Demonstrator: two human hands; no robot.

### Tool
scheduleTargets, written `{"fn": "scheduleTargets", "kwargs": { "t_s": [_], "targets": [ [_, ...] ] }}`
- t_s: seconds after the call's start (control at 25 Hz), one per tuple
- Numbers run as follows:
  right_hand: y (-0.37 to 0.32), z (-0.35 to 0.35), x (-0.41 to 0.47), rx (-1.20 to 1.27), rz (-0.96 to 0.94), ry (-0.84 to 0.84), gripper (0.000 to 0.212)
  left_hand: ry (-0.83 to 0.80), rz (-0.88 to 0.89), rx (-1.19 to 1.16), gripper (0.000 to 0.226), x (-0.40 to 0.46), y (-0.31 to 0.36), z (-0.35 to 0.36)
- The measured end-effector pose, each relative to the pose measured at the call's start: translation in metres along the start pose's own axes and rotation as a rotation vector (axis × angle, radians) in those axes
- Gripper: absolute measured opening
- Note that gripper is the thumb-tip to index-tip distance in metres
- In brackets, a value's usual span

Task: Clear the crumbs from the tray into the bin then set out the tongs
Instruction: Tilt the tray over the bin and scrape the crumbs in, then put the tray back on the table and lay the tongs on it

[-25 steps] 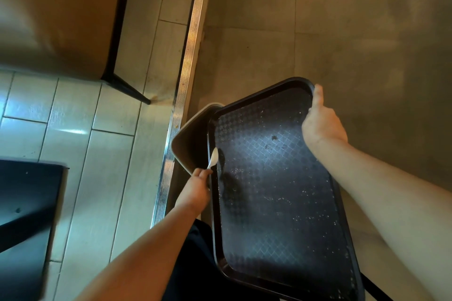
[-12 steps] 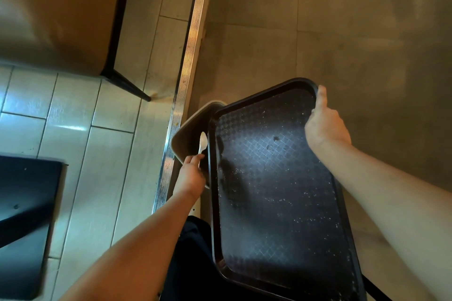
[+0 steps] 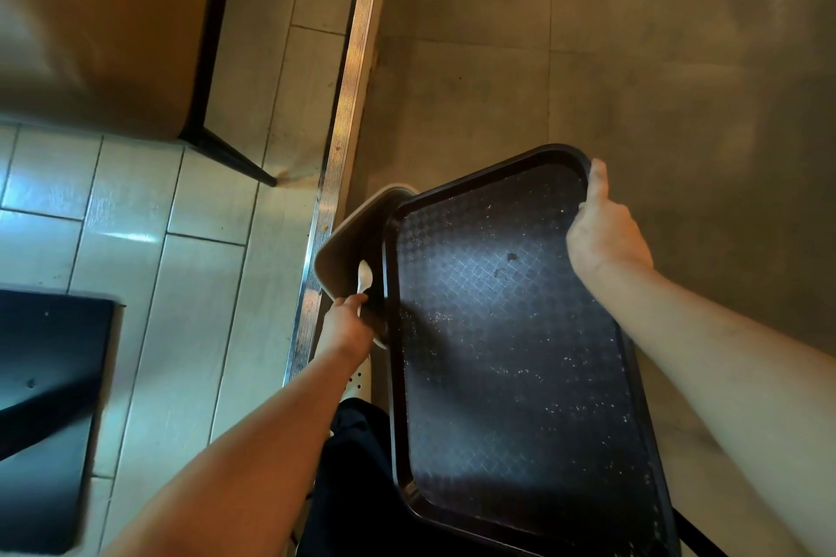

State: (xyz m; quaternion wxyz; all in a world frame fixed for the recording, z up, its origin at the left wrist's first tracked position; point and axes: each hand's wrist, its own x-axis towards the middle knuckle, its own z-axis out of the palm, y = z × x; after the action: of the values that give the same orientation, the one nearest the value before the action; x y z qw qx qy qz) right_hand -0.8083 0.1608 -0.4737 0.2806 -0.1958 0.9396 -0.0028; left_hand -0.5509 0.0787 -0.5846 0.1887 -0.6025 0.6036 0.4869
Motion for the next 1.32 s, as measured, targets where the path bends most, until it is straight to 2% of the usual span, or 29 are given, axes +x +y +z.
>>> {"fn": "scheduleTargets", "kwargs": {
  "t_s": [0.16,0.36,0.44,0.52,0.6,0.72,0.76,0.96,1.16,1.32],
  "targets": [
    [0.0,0.0,0.001,-0.006,0.004,-0.01,0.071,-0.011,0.015,-0.048,0.049,0.003,-0.005,0.004],
    [-0.002,0.0,0.003,-0.017,-0.005,-0.018,0.073,0.122,0.035,-0.048,0.042,0.003,-0.003,0.008],
    [-0.003,-0.001,0.004,-0.023,-0.008,-0.02,0.072,0.199,-0.052,-0.136,0.038,0.003,-0.01,0.013],
    [-0.005,-0.001,0.004,-0.028,-0.001,-0.023,0.072,0.209,-0.203,-0.198,0.033,0.003,-0.027,0.025],
    [-0.006,0.0,0.005,-0.035,-0.001,-0.023,0.072,0.072,-0.352,-0.226,0.033,-0.003,-0.044,0.041],
    [-0.008,0.001,0.006,-0.028,-0.016,-0.018,0.071,-0.278,-0.487,-0.422,0.037,-0.017,-0.055,0.061],
    [-0.009,0.0,0.007,-0.019,-0.025,-0.015,0.07,-0.305,-0.495,-0.437,0.036,-0.021,-0.057,0.067],
    [-0.021,-0.032,0.004,0.033,-0.074,0.03,0.056,-0.099,-0.32,-0.409,0.034,-0.033,-0.043,0.052],
    [-0.058,-0.108,-0.025,0.169,-0.098,0.129,0.058,0.088,-0.129,-0.487,0.029,-0.056,-0.004,-0.033],
    [-0.105,-0.183,-0.079,0.25,-0.182,0.158,0.059,0.243,-0.044,-0.608,0.032,-0.112,0.032,-0.117]
  ]
}}
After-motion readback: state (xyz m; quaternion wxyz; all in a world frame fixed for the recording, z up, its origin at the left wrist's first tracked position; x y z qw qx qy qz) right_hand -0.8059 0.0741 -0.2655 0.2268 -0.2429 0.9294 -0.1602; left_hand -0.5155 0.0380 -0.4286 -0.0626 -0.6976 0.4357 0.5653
